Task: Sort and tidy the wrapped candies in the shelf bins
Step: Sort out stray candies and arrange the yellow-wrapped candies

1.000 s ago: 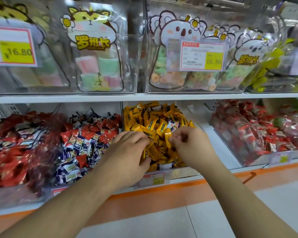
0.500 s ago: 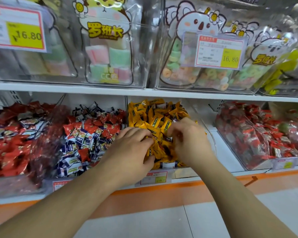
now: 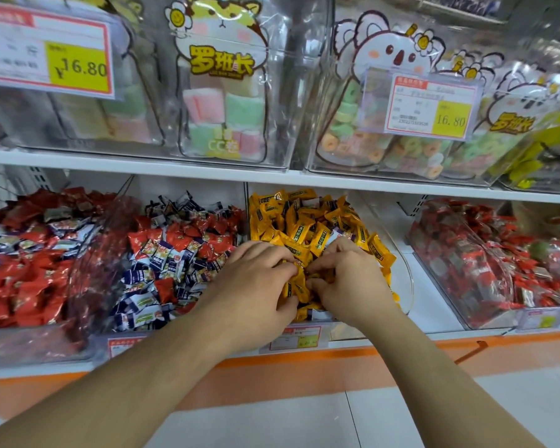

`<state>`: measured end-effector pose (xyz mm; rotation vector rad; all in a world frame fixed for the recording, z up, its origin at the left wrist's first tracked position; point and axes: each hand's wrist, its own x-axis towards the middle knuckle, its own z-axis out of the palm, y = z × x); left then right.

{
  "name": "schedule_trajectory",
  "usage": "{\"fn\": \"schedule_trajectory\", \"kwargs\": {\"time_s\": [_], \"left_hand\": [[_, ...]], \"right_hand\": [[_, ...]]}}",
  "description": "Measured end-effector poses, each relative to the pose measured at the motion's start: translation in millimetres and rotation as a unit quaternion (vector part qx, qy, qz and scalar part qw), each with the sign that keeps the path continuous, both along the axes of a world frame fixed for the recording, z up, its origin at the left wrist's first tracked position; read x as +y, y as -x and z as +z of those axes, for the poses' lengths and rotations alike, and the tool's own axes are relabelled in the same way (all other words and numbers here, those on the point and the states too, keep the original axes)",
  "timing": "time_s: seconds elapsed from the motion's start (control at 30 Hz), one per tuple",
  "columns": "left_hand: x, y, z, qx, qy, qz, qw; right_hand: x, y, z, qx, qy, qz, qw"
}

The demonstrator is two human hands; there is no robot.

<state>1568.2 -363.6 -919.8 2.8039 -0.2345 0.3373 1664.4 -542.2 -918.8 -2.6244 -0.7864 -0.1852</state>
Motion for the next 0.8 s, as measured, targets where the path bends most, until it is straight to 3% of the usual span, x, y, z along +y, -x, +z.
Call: {"fn": "schedule_trajectory", "kwargs": {"time_s": [0.33,0.57,0.7,0.8], "left_hand": [[-1,1,1,-0.004,0.006,0.002,1.0],[-2,-1,5,0.012,0.008,0.006,1.0],[-3,0,21,0.051,0.108,0.019,0.993],[-1,7,35,0.011,0.2,0.048,0.979]], "right_hand": [[2,1,-8,-0.011,-0.024,-0.045,0.999],[-15,0,9,0.036,-0.191,-0.068,0.979],[-15,10,32,0.126,-0.313,-0.085,0.938],[-9,25,50,0.182,-0.353,-0.033,0.917]]}}
